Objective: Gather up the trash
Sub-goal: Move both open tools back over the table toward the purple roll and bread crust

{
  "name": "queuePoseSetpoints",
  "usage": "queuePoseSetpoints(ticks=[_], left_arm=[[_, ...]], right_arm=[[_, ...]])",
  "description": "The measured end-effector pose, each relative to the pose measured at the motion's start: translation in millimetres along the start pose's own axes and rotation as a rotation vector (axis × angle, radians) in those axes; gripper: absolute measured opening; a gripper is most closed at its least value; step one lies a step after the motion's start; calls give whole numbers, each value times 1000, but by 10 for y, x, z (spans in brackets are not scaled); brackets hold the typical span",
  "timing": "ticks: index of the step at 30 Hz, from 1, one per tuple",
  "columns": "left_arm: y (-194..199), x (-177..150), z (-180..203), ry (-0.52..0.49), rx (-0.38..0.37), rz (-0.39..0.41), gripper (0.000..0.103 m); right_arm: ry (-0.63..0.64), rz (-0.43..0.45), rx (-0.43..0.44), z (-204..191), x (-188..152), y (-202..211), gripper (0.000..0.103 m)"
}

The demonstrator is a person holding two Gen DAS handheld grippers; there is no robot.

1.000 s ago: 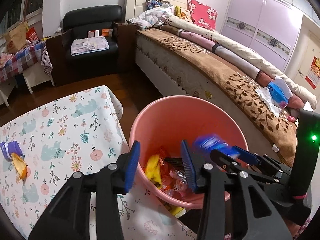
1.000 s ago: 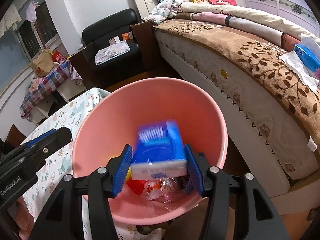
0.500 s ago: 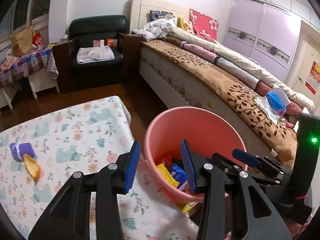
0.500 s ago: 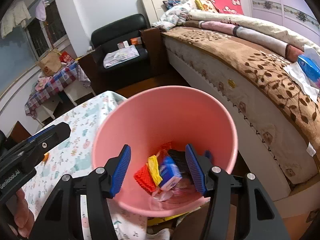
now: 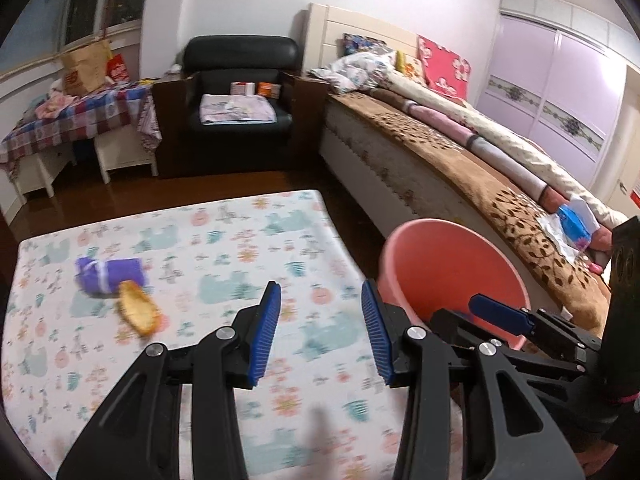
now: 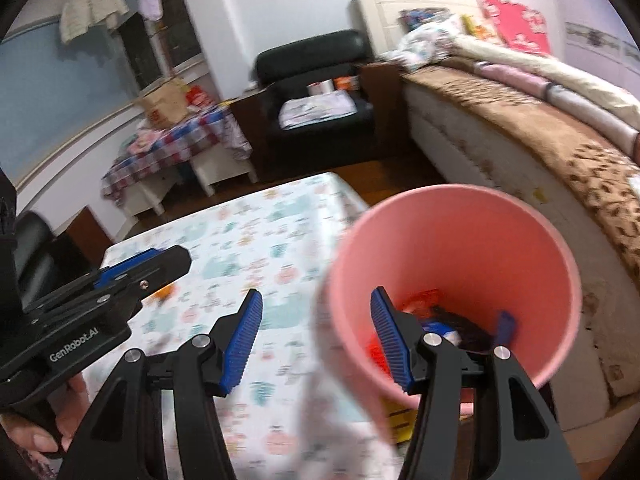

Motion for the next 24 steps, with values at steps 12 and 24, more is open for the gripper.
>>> queuePoseSetpoints(ticks=[12,24], left_arm=[[204,-204,-1232,58,127,20,42],[-54,-235,-2101,94,150,-47,42]], right_arm=[[125,-119,182,-1072,32,-673,51],[213,-217,242,-1722,46,-1473,47]])
Point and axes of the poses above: each gripper's, at about its wrist camera, not at the fingertips, and y roughly against the way its jaws point, z to its right, x to its top, the point moved 2 cm from there along -y, roughly the way its jaws point, and after that the axes turned 6 degrees about x, right-handed, at the moved point
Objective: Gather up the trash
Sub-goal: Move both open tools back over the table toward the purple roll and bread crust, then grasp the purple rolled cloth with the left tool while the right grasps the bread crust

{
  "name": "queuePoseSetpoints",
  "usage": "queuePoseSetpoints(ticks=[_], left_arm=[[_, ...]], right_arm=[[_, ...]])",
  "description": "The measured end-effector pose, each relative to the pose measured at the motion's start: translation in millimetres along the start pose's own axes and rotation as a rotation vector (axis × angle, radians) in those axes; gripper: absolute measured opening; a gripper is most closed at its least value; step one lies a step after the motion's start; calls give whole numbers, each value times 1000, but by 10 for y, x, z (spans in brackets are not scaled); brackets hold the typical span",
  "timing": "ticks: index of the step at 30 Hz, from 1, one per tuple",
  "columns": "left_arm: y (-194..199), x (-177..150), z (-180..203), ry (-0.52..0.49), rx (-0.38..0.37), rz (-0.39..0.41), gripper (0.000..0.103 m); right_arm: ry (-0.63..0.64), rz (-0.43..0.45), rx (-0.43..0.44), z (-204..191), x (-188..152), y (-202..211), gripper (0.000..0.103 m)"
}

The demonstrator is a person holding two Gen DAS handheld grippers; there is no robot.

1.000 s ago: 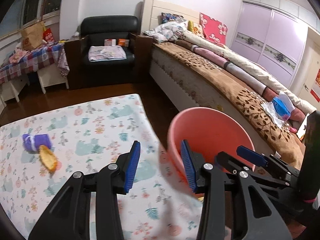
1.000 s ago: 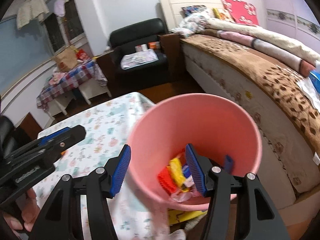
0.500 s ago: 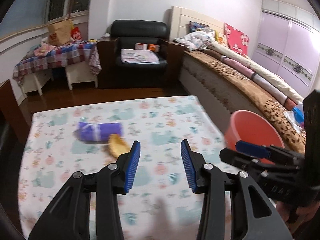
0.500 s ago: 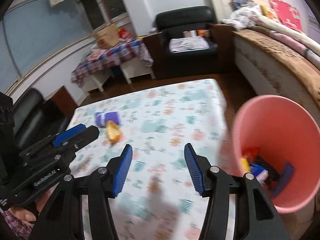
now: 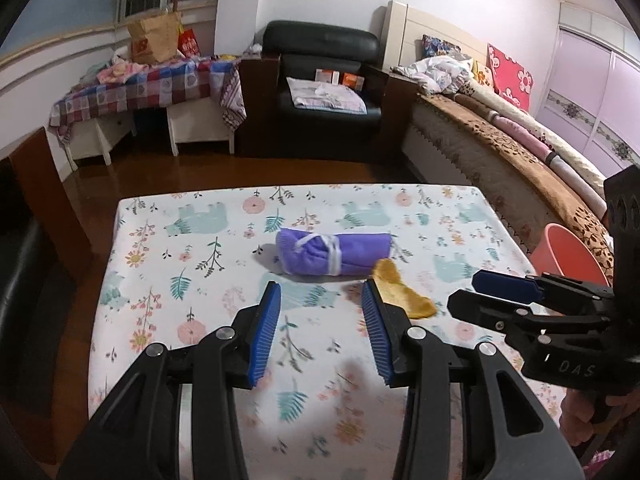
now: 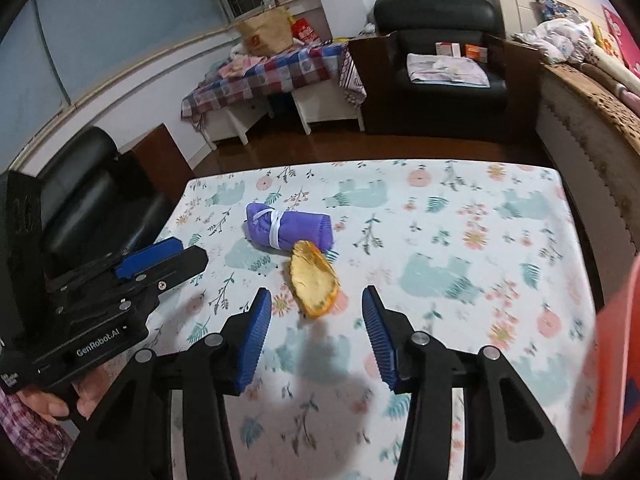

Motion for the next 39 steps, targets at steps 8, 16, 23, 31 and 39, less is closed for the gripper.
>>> queuePoseSetpoints(ticks=[8,16,23,31,39], left_arm=[[-401,226,-116,-14,-57,-23,42],[-787,376,-215,20,-81,-60,42],[-875,328,-201,56,-145,-97,42],[-831,245,-148,75,-157,-101,42],[-548,70,0,94,-162,-101,18]], right_arm=[[22,-40,-14,4,127,-392,46],[59,-75,-24,53,203,-661,46],[86,-111,-12,24,134,-780,11],[79,-108,0,13,27,-616,5],[39,-96,-16,98,-124,-307,4]])
Point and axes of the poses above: each gripper's, at about its wrist camera, not at the fingertips, and y roughly against the way its jaws point, z to its right, x to its top, the point moved 2 cm from there along -y, roughly the way its jaws point, and after that the axes turned 6 degrees about x, right-handed, at the moved point
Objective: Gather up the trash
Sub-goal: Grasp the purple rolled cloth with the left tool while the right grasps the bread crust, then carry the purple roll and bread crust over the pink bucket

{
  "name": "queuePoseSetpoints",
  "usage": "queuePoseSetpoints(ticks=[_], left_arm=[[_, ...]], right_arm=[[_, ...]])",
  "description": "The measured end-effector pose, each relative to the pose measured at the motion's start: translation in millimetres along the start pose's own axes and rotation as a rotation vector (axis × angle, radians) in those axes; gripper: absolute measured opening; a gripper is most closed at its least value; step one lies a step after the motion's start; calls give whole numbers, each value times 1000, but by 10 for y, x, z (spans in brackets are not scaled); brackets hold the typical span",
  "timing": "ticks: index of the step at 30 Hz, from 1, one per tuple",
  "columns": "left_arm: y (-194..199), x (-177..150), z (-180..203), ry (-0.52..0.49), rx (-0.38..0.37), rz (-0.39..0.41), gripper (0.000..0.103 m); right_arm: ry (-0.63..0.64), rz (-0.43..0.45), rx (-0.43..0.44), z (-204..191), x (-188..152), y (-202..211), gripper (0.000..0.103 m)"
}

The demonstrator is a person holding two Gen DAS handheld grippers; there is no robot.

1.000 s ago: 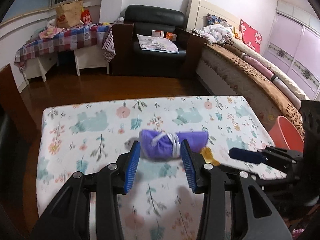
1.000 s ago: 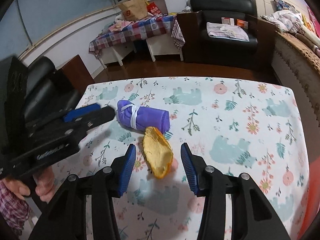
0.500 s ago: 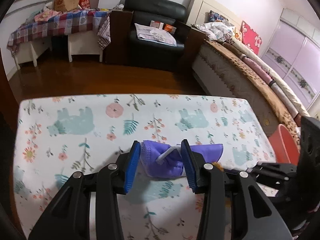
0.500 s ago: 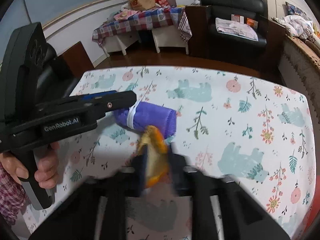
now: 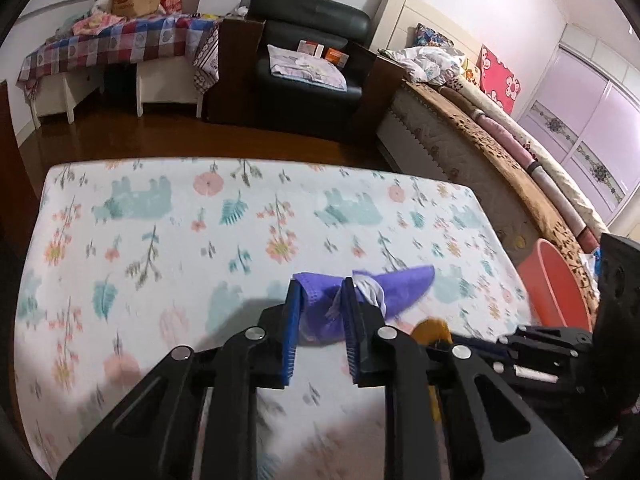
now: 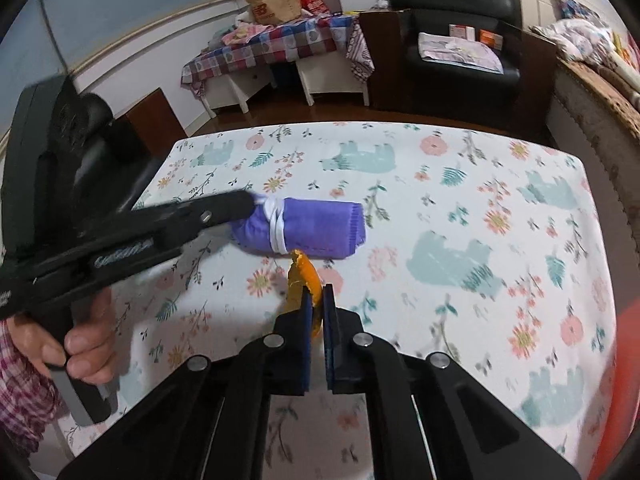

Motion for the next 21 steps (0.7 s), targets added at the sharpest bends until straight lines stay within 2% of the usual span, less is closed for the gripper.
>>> queuePoseSetpoints(ticks=[6,10,16,21], left_arm=[[307,-210,157,31,-11,27,12],[509,-264,277,52,18,78,9],[736,-284,535,28,37,138,8],[821,-272,740,9,33,145,8]], right_arm=[[-28,27,-16,70,-110,281,4],[-55,45,-26,115,-174,439,4],[-68,85,-47,175,-276,731,4],[-72,124,-83,241,-362,975,4]])
Point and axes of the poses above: each gripper's, at about its wrist camera, not at the fingertips, and y roughly against the way its jaws point, z to its right, x to its top, the point moved 2 cm from there along -y, roughly the way its jaws point, and after that the axes turned 6 degrees about x, right-handed, at the moved point
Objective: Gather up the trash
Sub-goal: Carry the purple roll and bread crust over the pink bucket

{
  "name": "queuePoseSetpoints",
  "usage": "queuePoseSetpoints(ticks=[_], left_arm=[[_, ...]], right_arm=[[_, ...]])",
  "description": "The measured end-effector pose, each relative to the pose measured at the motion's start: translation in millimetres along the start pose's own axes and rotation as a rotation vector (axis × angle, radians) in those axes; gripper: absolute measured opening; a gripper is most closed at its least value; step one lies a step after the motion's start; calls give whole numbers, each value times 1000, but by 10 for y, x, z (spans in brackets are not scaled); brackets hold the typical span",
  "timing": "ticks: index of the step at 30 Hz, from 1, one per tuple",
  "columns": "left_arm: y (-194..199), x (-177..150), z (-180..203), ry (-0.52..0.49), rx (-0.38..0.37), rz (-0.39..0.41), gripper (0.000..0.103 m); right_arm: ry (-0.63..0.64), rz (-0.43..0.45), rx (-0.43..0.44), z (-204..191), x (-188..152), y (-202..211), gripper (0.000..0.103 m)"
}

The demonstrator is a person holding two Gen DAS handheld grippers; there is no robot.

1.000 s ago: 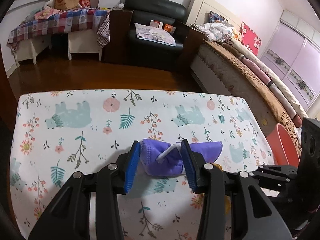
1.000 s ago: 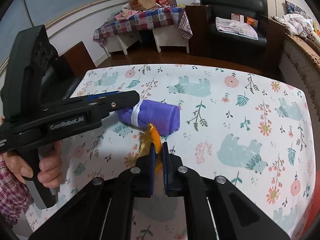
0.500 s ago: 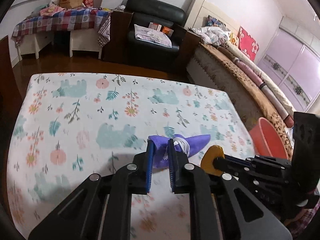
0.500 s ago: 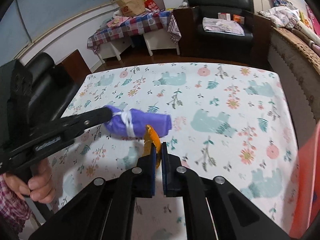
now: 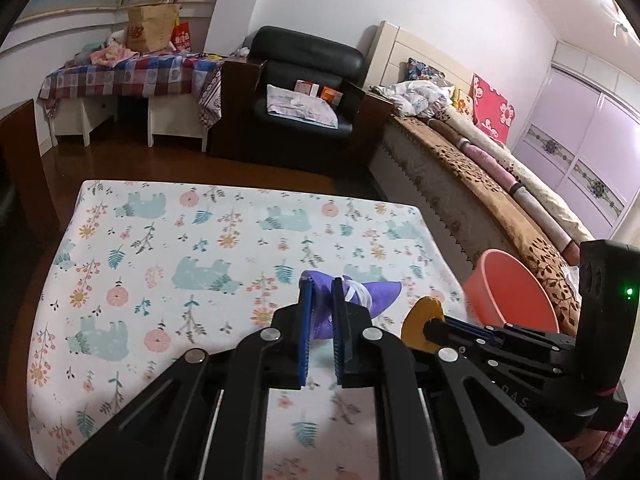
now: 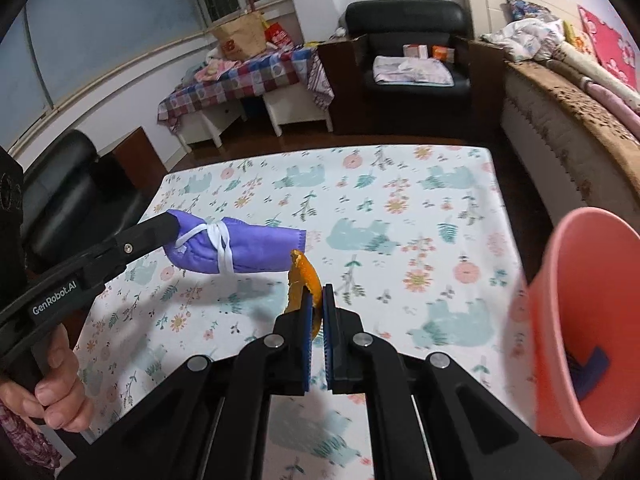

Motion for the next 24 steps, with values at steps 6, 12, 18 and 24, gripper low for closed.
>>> queuePoseSetpoints(ticks=[6,12,18,24], left_arm=[[31,-47,363,-46,5,-6,8],[88,-57,654,-86,17,13,8],[107,-42,922,-120,24,22,8],[111,-28,1208,-165,13,35,8]], right_arm=[[-32,42,-30,171,-29,272,4],[-72,75,-59,365,-95,494,4],[-101,111,-91,556,-152,703,4],[-130,140,-124,764,-223,883,4]])
Point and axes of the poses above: each gripper's, at about its wrist camera, not at the fingertips, and y roughly against the way its jaws point, z to its right, x to its top, the point moved 2 cm from there along -y, roughly the way its jaws point, and after that the axes turned 6 degrees about x, right-handed, at the moved point
